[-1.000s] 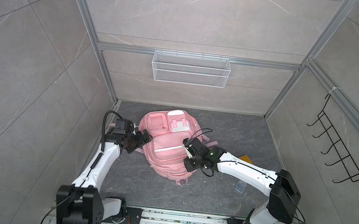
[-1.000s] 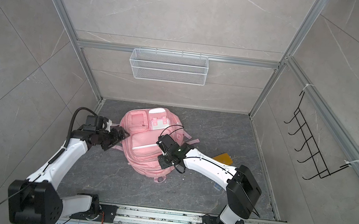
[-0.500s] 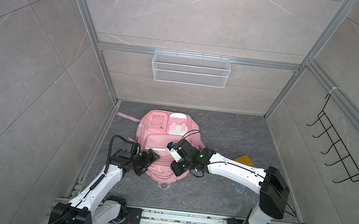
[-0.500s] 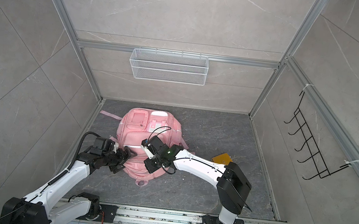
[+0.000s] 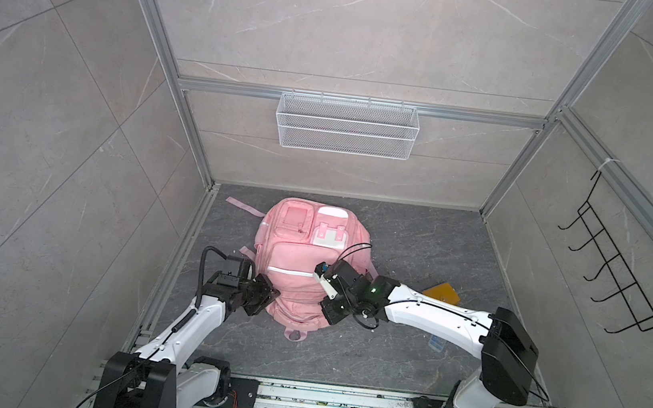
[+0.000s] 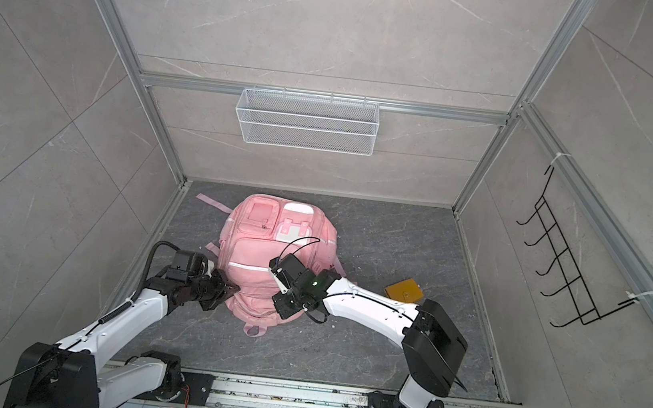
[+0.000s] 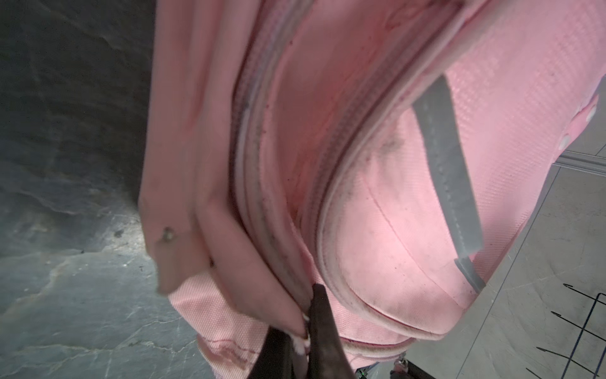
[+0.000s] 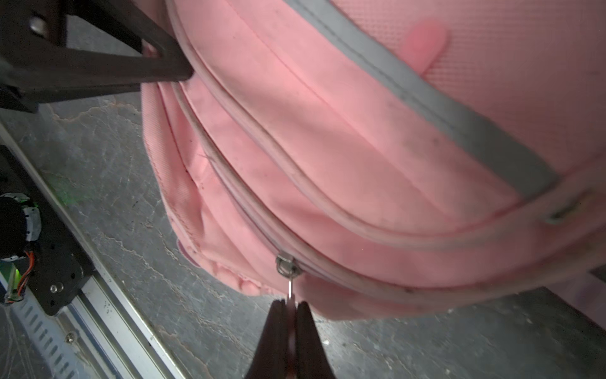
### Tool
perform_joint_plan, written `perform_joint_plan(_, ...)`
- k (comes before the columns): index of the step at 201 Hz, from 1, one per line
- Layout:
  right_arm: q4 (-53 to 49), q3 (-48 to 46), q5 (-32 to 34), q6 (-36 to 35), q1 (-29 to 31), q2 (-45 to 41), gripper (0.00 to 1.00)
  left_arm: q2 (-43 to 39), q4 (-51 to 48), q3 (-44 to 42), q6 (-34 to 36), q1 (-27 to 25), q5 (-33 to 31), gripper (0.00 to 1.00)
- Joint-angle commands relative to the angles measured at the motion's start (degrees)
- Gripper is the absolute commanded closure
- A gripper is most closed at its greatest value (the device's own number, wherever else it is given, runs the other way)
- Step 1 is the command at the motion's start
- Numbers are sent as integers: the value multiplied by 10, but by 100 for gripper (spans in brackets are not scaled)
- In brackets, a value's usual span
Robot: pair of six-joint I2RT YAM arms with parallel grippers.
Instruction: Pack the student bag
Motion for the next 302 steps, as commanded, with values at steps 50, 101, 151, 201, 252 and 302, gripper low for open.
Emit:
perform_joint_plan(50,-60,12,43,-51,-143,-15,100,-19,-36,24,88,30,1,100)
perform_joint_plan(101,-38,50,43,-84,-196,29,100,-35,-61,8,117,37,14,100)
perform_joint_plan(151,-13,76,45,-88,-220,53,100,-48,-104,26,164,38,16,100)
perform_joint_plan(201,16,98,33,-53,-230,72,100,-39,-117,31,183,38,31,100)
perform_joint_plan(252,16,65,4,-74,-230,46,99,-44,-107,30,180,38,41,100)
perform_joint_plan(302,-4,14,-44,-116,-216,-50,64,-48,-87,50,187,37,74,100)
